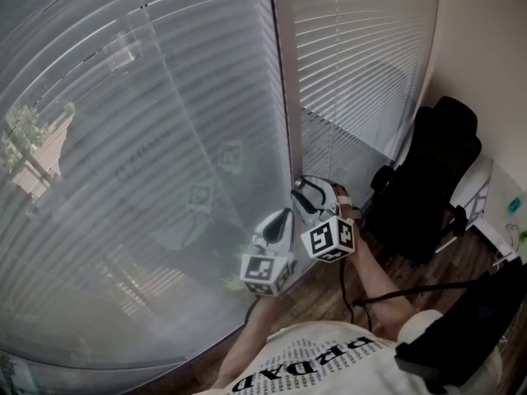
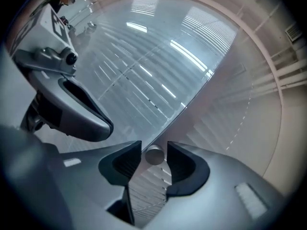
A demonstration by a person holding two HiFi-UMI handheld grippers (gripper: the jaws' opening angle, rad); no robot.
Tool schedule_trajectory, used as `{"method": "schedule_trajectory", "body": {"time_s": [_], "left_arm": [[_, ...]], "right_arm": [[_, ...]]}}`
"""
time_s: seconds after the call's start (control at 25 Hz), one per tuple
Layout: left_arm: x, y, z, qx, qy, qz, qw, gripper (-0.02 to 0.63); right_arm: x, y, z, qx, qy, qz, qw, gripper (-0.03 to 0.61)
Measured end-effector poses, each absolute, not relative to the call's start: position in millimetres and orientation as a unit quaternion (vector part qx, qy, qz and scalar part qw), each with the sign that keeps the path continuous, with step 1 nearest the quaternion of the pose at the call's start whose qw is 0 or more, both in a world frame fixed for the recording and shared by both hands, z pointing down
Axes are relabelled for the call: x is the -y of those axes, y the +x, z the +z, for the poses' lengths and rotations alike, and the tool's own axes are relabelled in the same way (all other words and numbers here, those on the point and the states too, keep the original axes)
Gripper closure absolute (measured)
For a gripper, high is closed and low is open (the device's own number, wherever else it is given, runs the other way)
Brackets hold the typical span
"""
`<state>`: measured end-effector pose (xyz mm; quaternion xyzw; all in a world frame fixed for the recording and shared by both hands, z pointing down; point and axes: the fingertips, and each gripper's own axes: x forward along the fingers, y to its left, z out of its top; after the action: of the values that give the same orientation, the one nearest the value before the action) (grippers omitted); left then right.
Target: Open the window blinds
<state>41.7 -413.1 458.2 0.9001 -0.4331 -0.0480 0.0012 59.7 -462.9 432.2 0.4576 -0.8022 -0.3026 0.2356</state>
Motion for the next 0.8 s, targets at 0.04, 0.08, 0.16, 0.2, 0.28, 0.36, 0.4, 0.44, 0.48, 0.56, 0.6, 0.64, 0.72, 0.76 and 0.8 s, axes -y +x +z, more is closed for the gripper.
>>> {"method": "schedule_trajectory", "body": {"time_s": [0.04, 0.08, 0.16, 0.2, 0.28, 0.36, 0.4, 0.44, 0.48, 0.56, 0.6, 0.64, 0.72, 0.76, 0.8], "left_arm": [[413, 42, 458, 0.433, 0.900, -0.048, 0.001, 0.621], [413, 41, 458, 0.433, 0.900, -0.048, 0.001, 0.621], [413, 40, 459, 0.434, 0.900, -0.048, 0.001, 0.620], [413, 39, 459, 0.435, 0.899, -0.048, 0.002, 0.621], [413, 38, 459, 0.436, 0.899, -0.048, 0.003, 0.621], [413, 36, 459, 0.436, 0.898, -0.048, 0.005, 0.620], [412, 36, 459, 0.437, 0.898, -0.049, 0.006, 0.620], [412, 36, 459, 0.437, 0.898, -0.049, 0.006, 0.620], [412, 36, 459, 0.437, 0.898, -0.049, 0.006, 0.620], [412, 37, 459, 0.436, 0.899, -0.049, 0.006, 0.620], [412, 37, 459, 0.435, 0.899, -0.049, 0.006, 0.621], [411, 37, 460, 0.435, 0.899, -0.048, 0.006, 0.620], [411, 37, 460, 0.435, 0.899, -0.048, 0.006, 0.621], [411, 37, 460, 0.435, 0.899, -0.047, 0.006, 0.621], [411, 37, 460, 0.435, 0.899, -0.047, 0.006, 0.621]], "right_arm": [[465, 61, 435, 0.802, 0.460, -0.297, 0.238, 0.403], [466, 62, 437, 0.803, 0.463, -0.291, 0.237, 0.407], [469, 66, 439, 0.800, 0.471, -0.287, 0.235, 0.426], [470, 67, 439, 0.798, 0.475, -0.288, 0.234, 0.442], [471, 67, 439, 0.800, 0.477, -0.285, 0.228, 0.443], [471, 67, 438, 0.807, 0.475, -0.275, 0.218, 0.443], [471, 67, 438, 0.814, 0.474, -0.263, 0.209, 0.443], [471, 68, 438, 0.822, 0.474, -0.245, 0.197, 0.443], [472, 69, 437, 0.832, 0.474, -0.222, 0.183, 0.445], [472, 71, 436, 0.847, 0.477, -0.180, 0.153, 0.445], [473, 72, 436, 0.850, 0.479, -0.166, 0.142, 0.445], [473, 72, 437, 0.852, 0.481, -0.158, 0.136, 0.445], [473, 73, 437, 0.854, 0.483, -0.147, 0.127, 0.445], [473, 74, 437, 0.857, 0.483, -0.137, 0.119, 0.445], [473, 74, 436, 0.860, 0.483, -0.125, 0.110, 0.445]]}}
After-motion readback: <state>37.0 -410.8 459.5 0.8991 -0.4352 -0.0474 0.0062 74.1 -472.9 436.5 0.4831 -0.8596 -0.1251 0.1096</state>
